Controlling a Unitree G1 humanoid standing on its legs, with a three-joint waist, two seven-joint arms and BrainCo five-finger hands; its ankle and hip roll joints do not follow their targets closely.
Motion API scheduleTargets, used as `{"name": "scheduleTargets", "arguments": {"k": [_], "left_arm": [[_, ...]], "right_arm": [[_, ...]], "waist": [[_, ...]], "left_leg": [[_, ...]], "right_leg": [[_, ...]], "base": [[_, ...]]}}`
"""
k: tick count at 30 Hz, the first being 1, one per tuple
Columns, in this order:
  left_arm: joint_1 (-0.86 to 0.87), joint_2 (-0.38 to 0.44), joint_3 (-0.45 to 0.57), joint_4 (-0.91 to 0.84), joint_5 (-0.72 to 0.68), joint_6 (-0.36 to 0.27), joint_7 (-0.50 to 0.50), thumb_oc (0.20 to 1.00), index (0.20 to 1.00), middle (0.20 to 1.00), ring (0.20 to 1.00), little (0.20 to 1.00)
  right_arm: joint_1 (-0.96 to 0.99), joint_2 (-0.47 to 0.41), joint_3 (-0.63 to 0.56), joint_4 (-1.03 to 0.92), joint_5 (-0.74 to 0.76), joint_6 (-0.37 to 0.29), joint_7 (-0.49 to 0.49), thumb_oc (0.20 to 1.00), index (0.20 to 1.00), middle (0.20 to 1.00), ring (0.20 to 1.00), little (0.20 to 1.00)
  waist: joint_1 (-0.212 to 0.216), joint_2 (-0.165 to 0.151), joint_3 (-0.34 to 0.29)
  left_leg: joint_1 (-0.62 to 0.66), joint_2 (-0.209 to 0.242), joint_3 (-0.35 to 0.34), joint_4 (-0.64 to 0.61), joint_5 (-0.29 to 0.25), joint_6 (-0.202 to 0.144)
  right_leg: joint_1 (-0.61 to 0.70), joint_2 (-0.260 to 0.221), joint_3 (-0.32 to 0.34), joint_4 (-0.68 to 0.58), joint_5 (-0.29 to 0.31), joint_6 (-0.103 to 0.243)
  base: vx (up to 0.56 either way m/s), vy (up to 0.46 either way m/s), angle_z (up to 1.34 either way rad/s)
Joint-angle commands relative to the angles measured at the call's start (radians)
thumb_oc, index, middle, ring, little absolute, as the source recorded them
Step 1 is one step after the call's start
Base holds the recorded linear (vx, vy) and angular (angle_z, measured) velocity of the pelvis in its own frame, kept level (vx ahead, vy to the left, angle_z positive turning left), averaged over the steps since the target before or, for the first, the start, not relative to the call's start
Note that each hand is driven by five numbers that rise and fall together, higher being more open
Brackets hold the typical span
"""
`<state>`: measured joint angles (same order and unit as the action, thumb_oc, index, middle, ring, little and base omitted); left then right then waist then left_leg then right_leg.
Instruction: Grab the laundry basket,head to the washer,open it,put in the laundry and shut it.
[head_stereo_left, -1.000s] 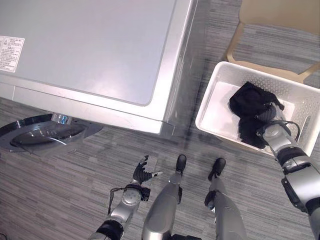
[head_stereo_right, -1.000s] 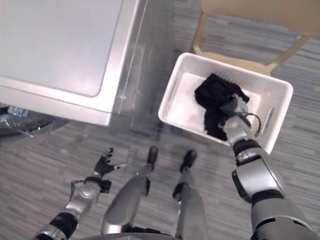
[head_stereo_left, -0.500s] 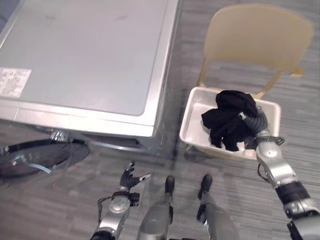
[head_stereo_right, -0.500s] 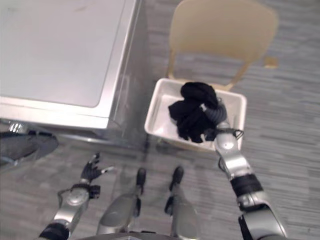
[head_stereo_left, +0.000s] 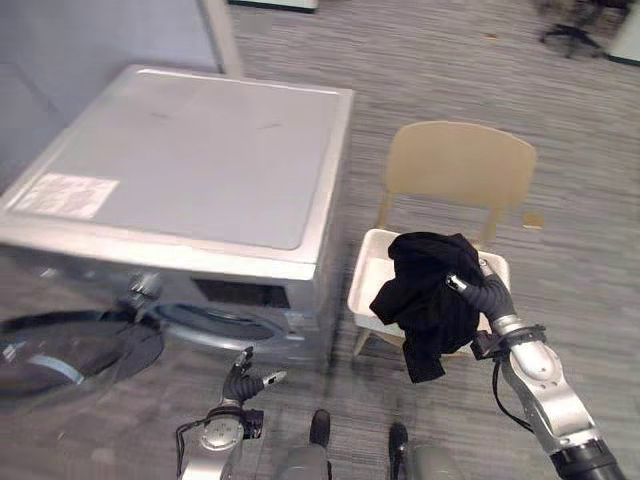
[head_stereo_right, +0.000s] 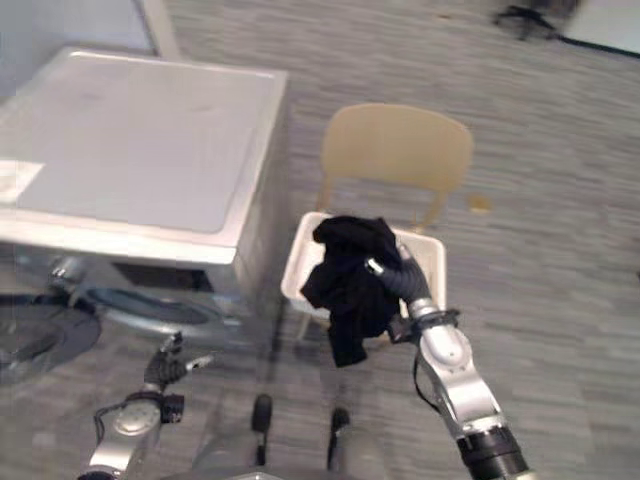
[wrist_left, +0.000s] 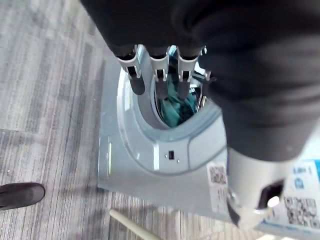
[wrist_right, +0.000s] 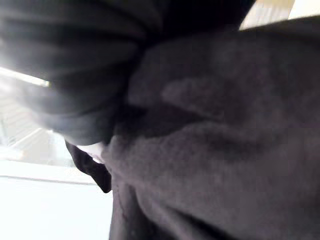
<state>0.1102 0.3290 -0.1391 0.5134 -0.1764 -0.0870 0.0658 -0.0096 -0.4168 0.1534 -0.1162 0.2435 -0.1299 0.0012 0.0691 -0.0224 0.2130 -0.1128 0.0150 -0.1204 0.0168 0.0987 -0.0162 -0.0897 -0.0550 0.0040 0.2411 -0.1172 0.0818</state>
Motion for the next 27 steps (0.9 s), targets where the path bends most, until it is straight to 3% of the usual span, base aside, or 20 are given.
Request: {"name": "scheduleTargets", "arguments": {"k": [1, 5, 9, 11, 12, 13, 15, 21, 27], "left_arm": [[-0.023, 0.047, -0.011, -0.056, 0.005, -0.065, 0.027, 1.0, 1.0, 1.0, 1.0, 1.0], [-0.014, 0.053, -0.021, -0.161, 0.012, -0.084, 0.02, 1.0, 1.0, 1.0, 1.0, 1.0], [-0.048, 0.082, -0.051, -0.296, 0.069, -0.113, 0.012, 1.0, 1.0, 1.0, 1.0, 1.0], [-0.063, 0.099, -0.066, -0.345, 0.097, -0.133, 0.012, 1.0, 1.0, 1.0, 1.0, 1.0], [-0.077, 0.113, -0.078, -0.387, 0.12, -0.148, 0.013, 1.0, 1.0, 1.0, 1.0, 1.0], [-0.077, 0.113, -0.078, -0.388, 0.12, -0.148, 0.013, 1.0, 1.0, 1.0, 1.0, 1.0], [-0.104, 0.118, -0.101, -0.415, 0.141, -0.157, 0.024, 1.0, 1.0, 1.0, 1.0, 1.0], [-0.221, 0.134, -0.185, -0.449, 0.233, -0.157, 0.03, 1.0, 1.0, 1.0, 1.0, 1.0], [-0.398, 0.178, -0.328, -0.444, 0.38, -0.156, 0.036, 1.0, 1.0, 1.0, 1.0, 1.0]], "right_arm": [[-0.104, 0.006, -0.018, -0.077, 0.007, -0.111, 0.001, 0.2, 0.2, 0.2, 0.2, 0.2], [-0.115, -0.017, -0.005, -0.091, 0.017, -0.12, -0.005, 0.2, 0.2, 0.2, 0.2, 0.2], [-0.128, -0.041, 0.025, -0.089, 0.018, -0.109, -0.003, 0.2, 0.2, 0.2, 0.2, 0.2], [-0.134, -0.047, 0.04, -0.087, 0.021, -0.105, 0.004, 0.2, 0.2, 0.2, 0.2, 0.2], [-0.142, -0.053, 0.056, -0.087, 0.02, -0.102, 0.017, 0.2, 0.2, 0.2, 0.2, 0.2], [-0.143, -0.053, 0.056, -0.087, 0.02, -0.103, 0.017, 0.2, 0.2, 0.2, 0.2, 0.2], [-0.159, -0.046, 0.078, -0.083, 0.032, -0.095, 0.027, 0.2, 0.2, 0.2, 0.2, 0.2], [-0.201, -0.005, 0.16, -0.065, 0.139, -0.062, 0.058, 0.2, 0.2, 0.2, 0.2, 0.2], [-0.336, 0.052, 0.286, -0.003, 0.196, -0.046, 0.062, 0.2, 0.2, 0.2, 0.2, 0.2]], "waist": [[0.06, -0.025, -0.056], [0.073, 0.009, -0.027], [0.037, 0.014, 0.001], [0.024, -0.004, -0.002], [0.009, -0.017, -0.012], [0.007, -0.017, -0.013], [-0.019, -0.013, -0.04], [-0.031, -0.019, -0.095], [-0.013, -0.041, -0.112]], "left_leg": [[-0.088, -0.024, 0.02, -0.018, 0.023, -0.03], [-0.159, -0.019, 0.003, -0.058, 0.108, -0.079], [-0.174, -0.004, 0.126, 0.04, 0.036, -0.047], [-0.147, -0.014, 0.122, 0.118, -0.039, -0.037], [-0.1, -0.011, 0.129, 0.16, -0.111, -0.035], [-0.102, -0.012, 0.127, 0.159, -0.108, -0.034], [-0.003, 0.028, 0.172, 0.119, -0.14, -0.036], [0.085, 0.025, 0.184, -0.071, -0.099, -0.042], [0.127, 0.023, 0.19, -0.098, -0.104, -0.038]], "right_leg": [[0.127, 0.041, -0.048, -0.127, -0.053, -0.001], [0.127, 0.083, -0.076, -0.212, -0.043, -0.024], [0.091, 0.049, -0.154, -0.228, 0.004, -0.022], [0.086, 0.02, -0.183, -0.243, 0.026, -0.025], [0.084, 0.001, -0.209, -0.256, 0.04, -0.024], [0.083, 0.001, -0.211, -0.257, 0.043, -0.024], [0.082, 0.002, -0.236, -0.273, 0.045, -0.02], [0.111, 0.006, -0.271, -0.319, 0.081, -0.001], [0.127, 0.004, -0.25, -0.321, 0.092, 0.011]], "base": [[-0.33, -0.297, 0.79], [-0.27, -0.147, 0.43], [-0.34, -0.048, 0.83], [-0.18, -0.007, 0.97], [-0.11, 0.017, 0.89], [-0.07, 0.035, 0.94], [0.01, 0.078, 0.61], [0.04, 0.093, 0.39], [0.01, 0.074, 0.02]]}}
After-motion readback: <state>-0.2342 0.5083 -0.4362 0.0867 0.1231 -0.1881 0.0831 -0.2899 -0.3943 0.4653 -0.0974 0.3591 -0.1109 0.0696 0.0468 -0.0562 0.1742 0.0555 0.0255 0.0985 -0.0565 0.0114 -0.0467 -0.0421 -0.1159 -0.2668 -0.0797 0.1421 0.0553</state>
